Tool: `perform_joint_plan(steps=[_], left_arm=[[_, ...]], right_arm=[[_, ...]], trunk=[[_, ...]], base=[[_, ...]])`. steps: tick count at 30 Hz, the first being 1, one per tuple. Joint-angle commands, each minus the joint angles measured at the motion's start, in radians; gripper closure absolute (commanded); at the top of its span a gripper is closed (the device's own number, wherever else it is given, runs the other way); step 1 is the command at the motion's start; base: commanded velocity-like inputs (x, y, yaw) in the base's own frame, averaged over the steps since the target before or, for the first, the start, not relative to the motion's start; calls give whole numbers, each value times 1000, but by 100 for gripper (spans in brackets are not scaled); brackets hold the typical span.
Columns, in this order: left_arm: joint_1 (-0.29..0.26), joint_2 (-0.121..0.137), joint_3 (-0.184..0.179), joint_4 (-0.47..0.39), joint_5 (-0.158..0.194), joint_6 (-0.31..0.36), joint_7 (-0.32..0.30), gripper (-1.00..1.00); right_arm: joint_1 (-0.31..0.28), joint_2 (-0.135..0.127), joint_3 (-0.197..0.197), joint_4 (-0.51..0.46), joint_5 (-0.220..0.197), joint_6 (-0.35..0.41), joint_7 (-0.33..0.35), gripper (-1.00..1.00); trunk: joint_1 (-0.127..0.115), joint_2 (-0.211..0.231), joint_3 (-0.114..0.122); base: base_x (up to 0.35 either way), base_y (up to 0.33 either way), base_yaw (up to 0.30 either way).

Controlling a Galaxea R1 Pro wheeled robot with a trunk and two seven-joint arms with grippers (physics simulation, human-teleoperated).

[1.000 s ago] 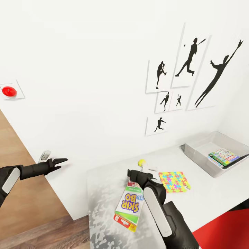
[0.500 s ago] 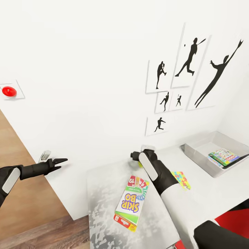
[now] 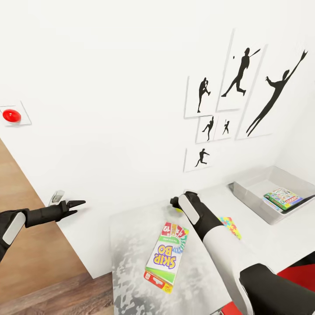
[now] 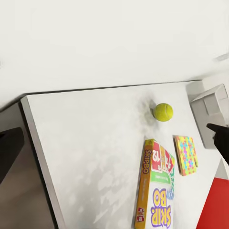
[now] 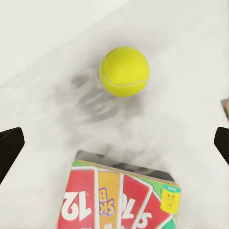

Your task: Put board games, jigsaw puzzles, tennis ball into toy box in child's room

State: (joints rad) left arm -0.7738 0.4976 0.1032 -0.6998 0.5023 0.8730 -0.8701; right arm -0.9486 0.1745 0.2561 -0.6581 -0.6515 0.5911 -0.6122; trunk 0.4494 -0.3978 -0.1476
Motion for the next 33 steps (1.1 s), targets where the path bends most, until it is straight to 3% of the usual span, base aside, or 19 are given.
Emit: perform_joint_plan(steps=[1,10,23,33], left_arm=[[-1,0,1,0,0,4,-3,-100],[-1,1,1,0,-1,4,-3,-100],[-1,-1,1,-1,-1,3,-1,-100],[-1,-1,1,-1,-1,3,-1,-100]], right_arm=[[-1,0,3,0,-7,-2,-8,-100],[14,0,5,2,-8,-21,0,-100],[17,0,7,-1,-1,-16,85,-100],[17,0,11,-1,4,-16,92,-100]], trunk=[[1,-2,-2],[1,-2,-6],[1,-2,-26],[1,-2,-43]], base=[[0,0,0],[0,0,0],[0,0,0],[0,0,0]])
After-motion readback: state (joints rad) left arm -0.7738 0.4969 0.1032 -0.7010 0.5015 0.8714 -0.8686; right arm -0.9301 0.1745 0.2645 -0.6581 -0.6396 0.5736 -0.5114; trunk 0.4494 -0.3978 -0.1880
